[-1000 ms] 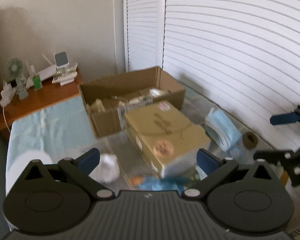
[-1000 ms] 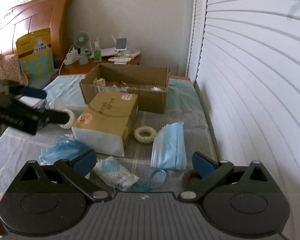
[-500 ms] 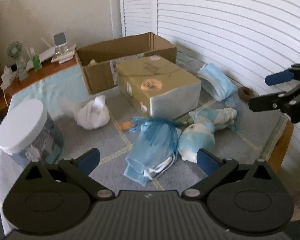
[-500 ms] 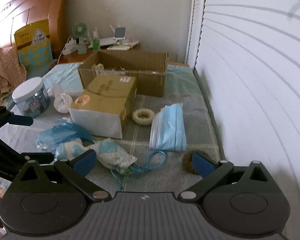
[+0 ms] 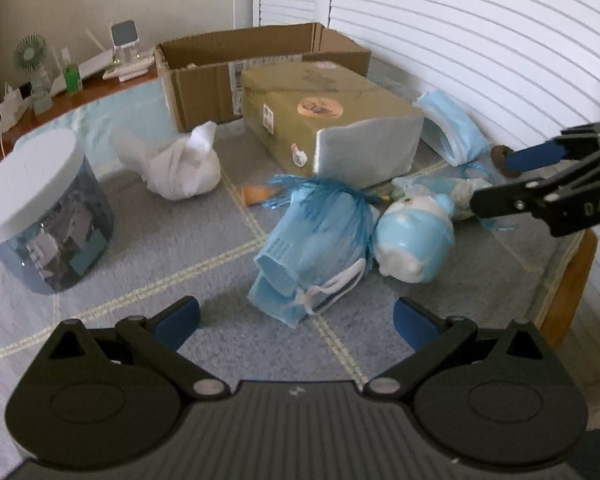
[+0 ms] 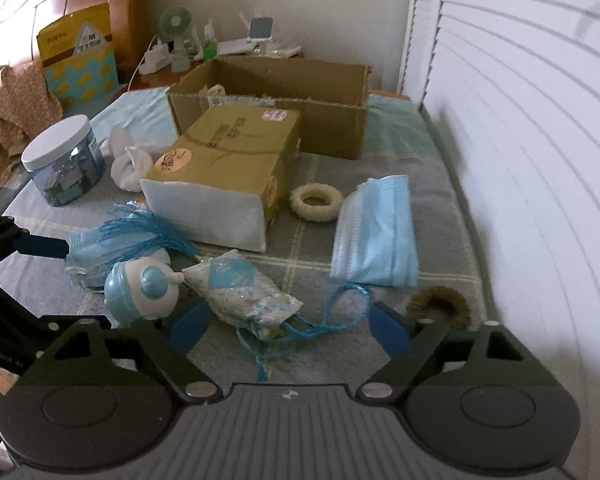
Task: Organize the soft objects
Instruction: 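Grasp the blue folded mask with the left tool while the right tool grasps the blue-white pouch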
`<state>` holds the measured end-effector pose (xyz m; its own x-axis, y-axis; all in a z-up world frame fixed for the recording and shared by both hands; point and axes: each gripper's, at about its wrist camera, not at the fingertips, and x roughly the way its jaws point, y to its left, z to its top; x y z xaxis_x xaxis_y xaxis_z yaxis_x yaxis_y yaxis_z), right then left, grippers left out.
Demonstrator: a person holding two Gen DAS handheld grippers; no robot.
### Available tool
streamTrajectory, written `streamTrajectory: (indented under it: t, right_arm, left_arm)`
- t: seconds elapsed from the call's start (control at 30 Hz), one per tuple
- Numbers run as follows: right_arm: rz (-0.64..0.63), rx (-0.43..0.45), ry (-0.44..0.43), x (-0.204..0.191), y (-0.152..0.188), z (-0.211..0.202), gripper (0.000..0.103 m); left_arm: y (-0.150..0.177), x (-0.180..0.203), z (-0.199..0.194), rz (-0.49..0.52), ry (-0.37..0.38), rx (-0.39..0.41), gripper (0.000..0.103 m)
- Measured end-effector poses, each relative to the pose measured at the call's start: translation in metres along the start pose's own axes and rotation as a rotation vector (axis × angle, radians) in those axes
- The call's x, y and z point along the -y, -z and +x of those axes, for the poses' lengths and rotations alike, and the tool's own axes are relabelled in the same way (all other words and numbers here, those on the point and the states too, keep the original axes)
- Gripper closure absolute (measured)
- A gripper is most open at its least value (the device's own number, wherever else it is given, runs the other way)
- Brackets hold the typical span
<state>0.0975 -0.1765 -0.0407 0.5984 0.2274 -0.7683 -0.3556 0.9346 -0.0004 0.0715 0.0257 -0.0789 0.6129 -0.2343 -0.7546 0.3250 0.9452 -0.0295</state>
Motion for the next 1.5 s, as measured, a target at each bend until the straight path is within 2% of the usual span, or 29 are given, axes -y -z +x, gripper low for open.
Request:
streamTrajectory:
  t: [0.2, 0.33, 0.43, 0.5, 0.6, 0.67, 0.83, 1.03, 1.17, 1.33, 1.5]
  right_arm:
    - [-0.024, -0.040, -0.043, -0.005, -0.005, 0.020, 0.024]
    - [-0.024, -0.045, -0.071, -0.006, -0.008, 0.027, 0.025]
    - [-0.029, -0.042, -0.087, -0.007, -0.009, 0.031, 0.031]
    - [-0.040, -0.031, -0.096, -0.009, -0.009, 0.032, 0.038]
    - [-0.054, -0.024, -0.113, -0.013, -0.010, 0.030, 0.055]
    - [-0.065, -0.021, -0.113, -0.015, -0.009, 0.029, 0.061]
    - [-0.056, -0.001, -0.101, -0.015, -0.010, 0.021, 0.066]
    - [-0.034, 0.021, -0.062, -0.007, -0.008, 0.005, 0.067]
    - [-0.012, 0.024, -0.054, -0.002, -0.004, 0.000, 0.067]
    - [0.003, 0.026, -0.034, 0.002, -0.002, -0.003, 0.067]
    - [0.012, 0.030, -0.029, 0.005, -0.003, -0.007, 0.067]
  left_arm:
    - [-0.001, 0.000, 0.001, 0.018, 0.005, 0.001, 0.000]
    - [-0.001, 0.000, 0.001, 0.020, 0.007, -0.002, 0.000]
    - [-0.003, 0.000, 0.001, 0.019, 0.004, -0.013, 0.000]
    - [-0.004, 0.000, 0.002, 0.017, 0.002, -0.017, 0.000]
    - [-0.003, 0.000, 0.002, 0.016, 0.000, -0.012, 0.000]
    - [-0.003, 0.000, 0.002, 0.017, 0.000, -0.010, 0.000]
    - [-0.005, 0.000, 0.002, 0.039, 0.000, -0.015, 0.000]
    - [-0.011, 0.010, -0.004, 0.169, -0.031, 0.018, 0.001]
    - [-0.021, 0.013, -0.004, 0.233, -0.019, 0.046, 0.008]
    - [-0.030, 0.019, 0.004, 0.321, 0.001, 0.050, 0.023]
    - [-0.036, 0.015, 0.011, 0.352, 0.044, 0.038, 0.041]
